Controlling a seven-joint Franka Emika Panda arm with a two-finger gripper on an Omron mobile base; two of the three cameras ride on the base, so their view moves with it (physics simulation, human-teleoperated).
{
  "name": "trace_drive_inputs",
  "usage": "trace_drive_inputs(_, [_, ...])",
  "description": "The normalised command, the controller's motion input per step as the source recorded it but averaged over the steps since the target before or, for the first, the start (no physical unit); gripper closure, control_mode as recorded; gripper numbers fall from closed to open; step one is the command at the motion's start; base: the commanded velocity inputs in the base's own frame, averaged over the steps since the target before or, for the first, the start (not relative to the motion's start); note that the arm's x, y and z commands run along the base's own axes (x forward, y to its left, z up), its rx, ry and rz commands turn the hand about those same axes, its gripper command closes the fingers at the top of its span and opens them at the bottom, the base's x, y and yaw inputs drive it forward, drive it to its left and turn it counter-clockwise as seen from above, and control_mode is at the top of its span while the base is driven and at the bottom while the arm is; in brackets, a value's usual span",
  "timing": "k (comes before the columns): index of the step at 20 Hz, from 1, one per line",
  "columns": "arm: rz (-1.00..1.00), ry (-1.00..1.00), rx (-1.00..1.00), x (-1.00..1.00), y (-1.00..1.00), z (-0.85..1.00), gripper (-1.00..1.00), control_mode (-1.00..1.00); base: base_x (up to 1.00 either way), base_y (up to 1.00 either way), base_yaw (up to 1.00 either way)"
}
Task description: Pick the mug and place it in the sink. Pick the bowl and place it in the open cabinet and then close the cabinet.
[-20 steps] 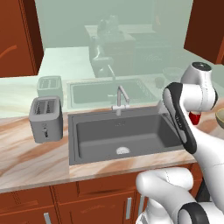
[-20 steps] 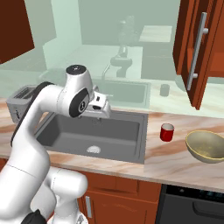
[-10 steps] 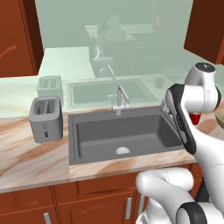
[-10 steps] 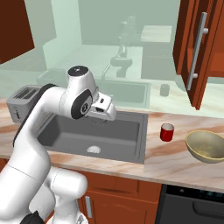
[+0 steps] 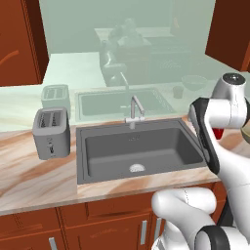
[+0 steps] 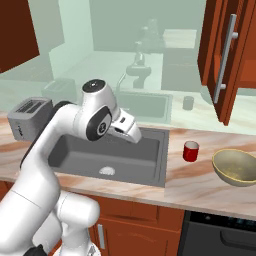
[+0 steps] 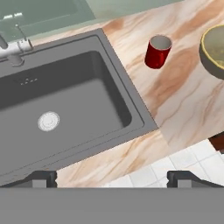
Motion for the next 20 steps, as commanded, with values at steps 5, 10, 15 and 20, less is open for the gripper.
trace_drive_inputs(5, [-0.14,-0.03,0.00,0.00,-0.30,-0.10,-1.00,-1.00,0.00,0.00,0.00])
trace_drive_inputs(10, [-0.02,0.00,0.00,0.00,-0.39,-0.17,-1.00,-1.00,0.00,0.00,0.00])
trace_drive_inputs(15, [0.00,0.00,0.00,0.00,-0.30,-0.15,-1.00,-1.00,0.00,0.00,0.00])
trace_drive_inputs(20, [0.00,0.00,0.00,0.00,-0.22,-0.10,-1.00,-1.00,0.00,0.00,0.00])
